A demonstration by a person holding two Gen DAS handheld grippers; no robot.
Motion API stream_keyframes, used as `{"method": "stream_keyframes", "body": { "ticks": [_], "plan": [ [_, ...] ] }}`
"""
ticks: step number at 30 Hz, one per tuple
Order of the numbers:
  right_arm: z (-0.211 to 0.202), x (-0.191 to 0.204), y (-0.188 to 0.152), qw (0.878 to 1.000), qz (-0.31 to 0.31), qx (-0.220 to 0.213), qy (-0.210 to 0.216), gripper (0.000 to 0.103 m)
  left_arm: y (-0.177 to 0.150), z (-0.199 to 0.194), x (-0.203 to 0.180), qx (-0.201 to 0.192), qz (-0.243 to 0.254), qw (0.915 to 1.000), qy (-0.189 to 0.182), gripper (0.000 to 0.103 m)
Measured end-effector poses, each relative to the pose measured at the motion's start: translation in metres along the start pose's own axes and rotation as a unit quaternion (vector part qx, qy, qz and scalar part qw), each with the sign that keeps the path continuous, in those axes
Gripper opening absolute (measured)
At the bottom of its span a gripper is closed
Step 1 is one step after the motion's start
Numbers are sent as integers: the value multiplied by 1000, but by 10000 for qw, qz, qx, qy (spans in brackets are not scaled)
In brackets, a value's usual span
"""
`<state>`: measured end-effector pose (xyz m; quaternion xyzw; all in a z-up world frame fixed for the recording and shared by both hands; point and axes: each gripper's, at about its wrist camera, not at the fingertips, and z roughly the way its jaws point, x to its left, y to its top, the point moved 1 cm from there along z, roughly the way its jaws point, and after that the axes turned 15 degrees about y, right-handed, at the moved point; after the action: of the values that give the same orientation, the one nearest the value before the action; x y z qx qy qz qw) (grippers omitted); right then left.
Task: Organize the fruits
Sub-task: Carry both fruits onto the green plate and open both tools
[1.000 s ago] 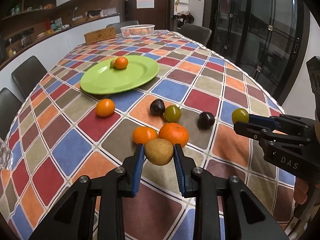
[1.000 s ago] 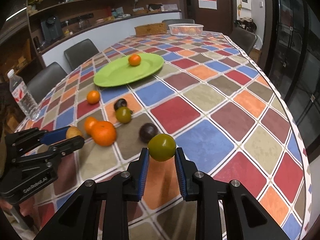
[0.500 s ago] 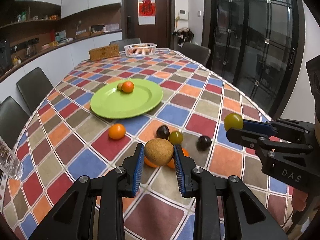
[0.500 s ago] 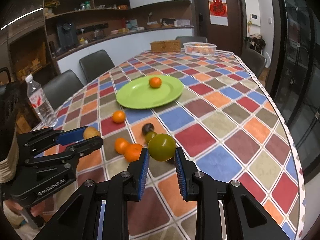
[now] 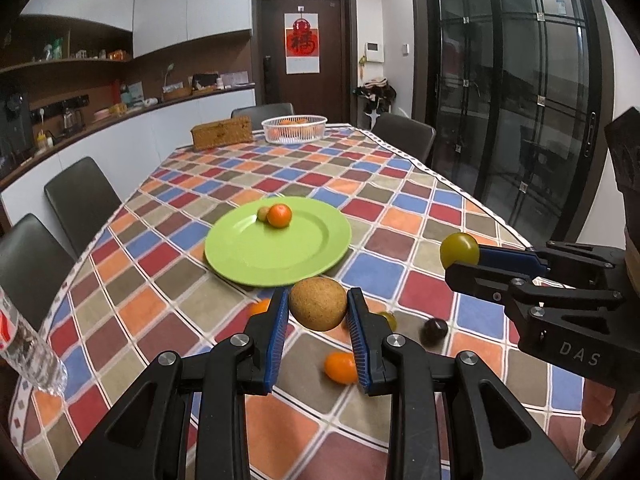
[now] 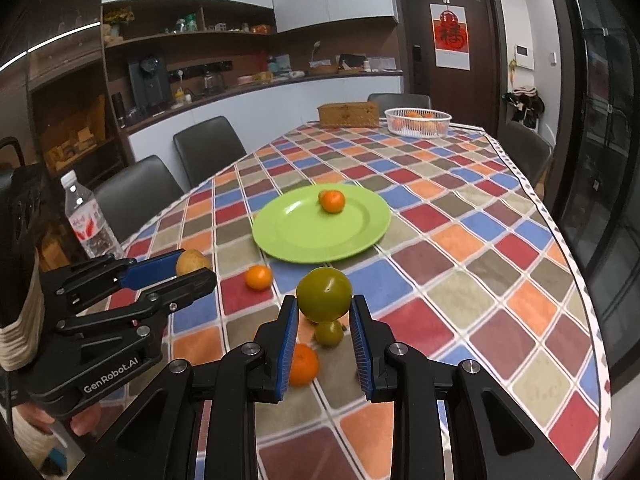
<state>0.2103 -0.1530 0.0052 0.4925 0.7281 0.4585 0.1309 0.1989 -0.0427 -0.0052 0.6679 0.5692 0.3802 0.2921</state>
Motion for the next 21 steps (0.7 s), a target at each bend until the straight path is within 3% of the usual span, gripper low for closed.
{"method": "stream_keyframes", "body": {
  "ticks": [8,21],
  "plan": [
    [23,-5,21,9998,35,4,172,28,18,13,11,-166,117,9997,158,29],
    [69,-14,50,9997,-37,158,175,27,35,66,30,198,40,9997,138,29]
  ]
}}
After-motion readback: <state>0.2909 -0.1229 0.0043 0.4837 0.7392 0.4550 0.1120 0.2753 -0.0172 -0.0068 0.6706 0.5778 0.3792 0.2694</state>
